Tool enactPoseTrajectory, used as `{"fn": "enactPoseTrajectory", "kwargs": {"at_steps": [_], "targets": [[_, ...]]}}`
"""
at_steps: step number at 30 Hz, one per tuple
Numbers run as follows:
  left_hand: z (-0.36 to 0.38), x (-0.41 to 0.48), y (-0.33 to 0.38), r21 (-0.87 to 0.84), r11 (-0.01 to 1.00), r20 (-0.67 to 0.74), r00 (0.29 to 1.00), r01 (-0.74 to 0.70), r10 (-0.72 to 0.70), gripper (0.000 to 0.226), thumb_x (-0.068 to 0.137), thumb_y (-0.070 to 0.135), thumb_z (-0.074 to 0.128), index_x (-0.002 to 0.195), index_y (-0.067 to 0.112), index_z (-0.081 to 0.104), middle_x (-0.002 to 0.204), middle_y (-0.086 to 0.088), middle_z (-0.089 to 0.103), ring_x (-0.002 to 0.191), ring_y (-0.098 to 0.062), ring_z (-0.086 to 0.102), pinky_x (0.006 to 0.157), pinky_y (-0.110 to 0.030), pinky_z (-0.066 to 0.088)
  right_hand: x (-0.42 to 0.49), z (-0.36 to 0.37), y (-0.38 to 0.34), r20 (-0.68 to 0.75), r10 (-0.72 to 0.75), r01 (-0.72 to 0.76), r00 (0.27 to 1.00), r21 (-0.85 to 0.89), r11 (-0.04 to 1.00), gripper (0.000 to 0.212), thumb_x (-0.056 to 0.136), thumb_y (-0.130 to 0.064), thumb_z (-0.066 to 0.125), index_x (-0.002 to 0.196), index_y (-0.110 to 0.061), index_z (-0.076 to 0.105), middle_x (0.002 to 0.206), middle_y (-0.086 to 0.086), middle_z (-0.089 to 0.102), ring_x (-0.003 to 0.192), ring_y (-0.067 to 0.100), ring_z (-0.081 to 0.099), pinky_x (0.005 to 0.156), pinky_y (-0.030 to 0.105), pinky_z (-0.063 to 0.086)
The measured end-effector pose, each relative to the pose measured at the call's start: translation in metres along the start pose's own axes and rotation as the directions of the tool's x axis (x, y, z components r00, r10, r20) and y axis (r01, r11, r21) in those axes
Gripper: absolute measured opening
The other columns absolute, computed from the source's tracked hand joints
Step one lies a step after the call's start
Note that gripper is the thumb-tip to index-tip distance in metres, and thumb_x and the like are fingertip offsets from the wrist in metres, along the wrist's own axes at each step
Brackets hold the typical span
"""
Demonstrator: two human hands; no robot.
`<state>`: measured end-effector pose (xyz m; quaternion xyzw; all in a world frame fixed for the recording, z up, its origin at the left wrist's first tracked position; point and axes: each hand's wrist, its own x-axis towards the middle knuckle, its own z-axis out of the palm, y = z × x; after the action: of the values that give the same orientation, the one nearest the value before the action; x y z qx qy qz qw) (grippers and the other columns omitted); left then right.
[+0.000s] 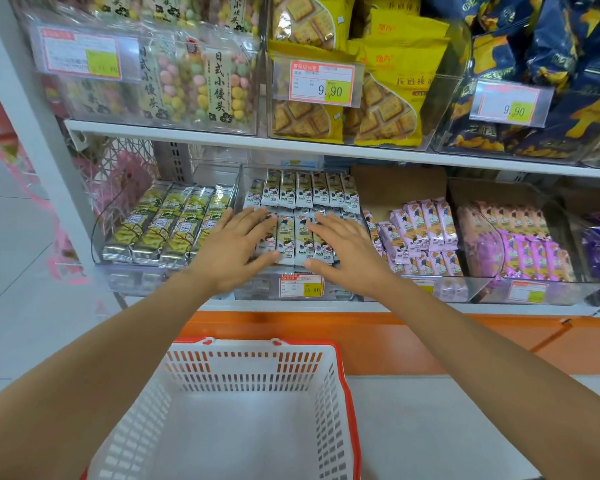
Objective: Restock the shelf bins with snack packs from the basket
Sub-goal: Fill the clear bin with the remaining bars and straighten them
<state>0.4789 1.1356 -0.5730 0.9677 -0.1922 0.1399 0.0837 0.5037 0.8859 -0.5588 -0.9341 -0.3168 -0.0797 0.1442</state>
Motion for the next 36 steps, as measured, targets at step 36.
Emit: {"fn": "enactPoseTrajectory", "kwargs": {"at_steps": [36], "targets": [[-0.013,-0.092,-0.074,0.051,0.943,-0.172,0.933,0.329,-0.316,0.068,0.097,0.054,0.035,0.147,0.008,0.041,0.152,-0.023,0.037,0.143,-0.041,0.028,0.117,-0.055,0.017,0.064,0.052,-0.136,-0.081,-0.210,0.205,0.974,-0.072,0.976,0.055,0.097,-0.039,0.054,0.146,-0.019,0.041,0.153,0.004,0.037,0.143,0.021,0.029,0.121,0.042,0.004]]}}
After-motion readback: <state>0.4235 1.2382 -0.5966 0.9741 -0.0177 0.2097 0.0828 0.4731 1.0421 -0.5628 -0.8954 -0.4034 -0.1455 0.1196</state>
